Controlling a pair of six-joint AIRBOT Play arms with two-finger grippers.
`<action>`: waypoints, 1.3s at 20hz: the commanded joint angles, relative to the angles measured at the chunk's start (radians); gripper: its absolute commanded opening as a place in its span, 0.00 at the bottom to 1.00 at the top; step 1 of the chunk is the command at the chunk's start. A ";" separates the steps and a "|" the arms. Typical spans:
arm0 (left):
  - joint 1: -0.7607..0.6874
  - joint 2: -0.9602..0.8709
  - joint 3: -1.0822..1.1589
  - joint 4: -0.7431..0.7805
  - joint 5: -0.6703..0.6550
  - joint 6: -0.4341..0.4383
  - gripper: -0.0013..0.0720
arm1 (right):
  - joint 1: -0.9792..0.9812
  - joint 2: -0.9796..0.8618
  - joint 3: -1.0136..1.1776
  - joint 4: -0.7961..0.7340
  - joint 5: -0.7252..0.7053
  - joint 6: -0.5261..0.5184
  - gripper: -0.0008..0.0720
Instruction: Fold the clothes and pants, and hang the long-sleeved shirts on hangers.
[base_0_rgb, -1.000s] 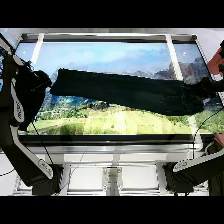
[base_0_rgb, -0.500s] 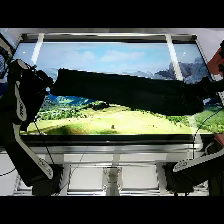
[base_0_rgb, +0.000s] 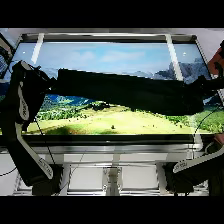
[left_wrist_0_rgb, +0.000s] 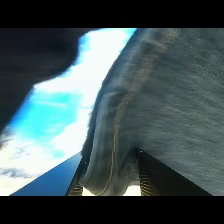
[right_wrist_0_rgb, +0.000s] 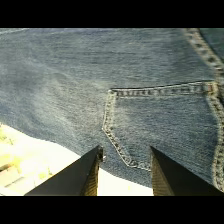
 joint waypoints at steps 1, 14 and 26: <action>-0.013 -0.018 -0.001 -0.035 0.007 0.031 0.30 | 0.019 0.000 0.001 0.000 -0.008 0.001 0.48; -0.007 0.312 0.000 0.198 0.010 0.072 0.07 | 0.019 0.000 0.001 0.008 0.067 0.004 0.48; -0.414 0.356 0.004 -0.024 0.124 0.165 0.06 | 0.019 0.001 0.001 0.035 0.134 0.027 0.48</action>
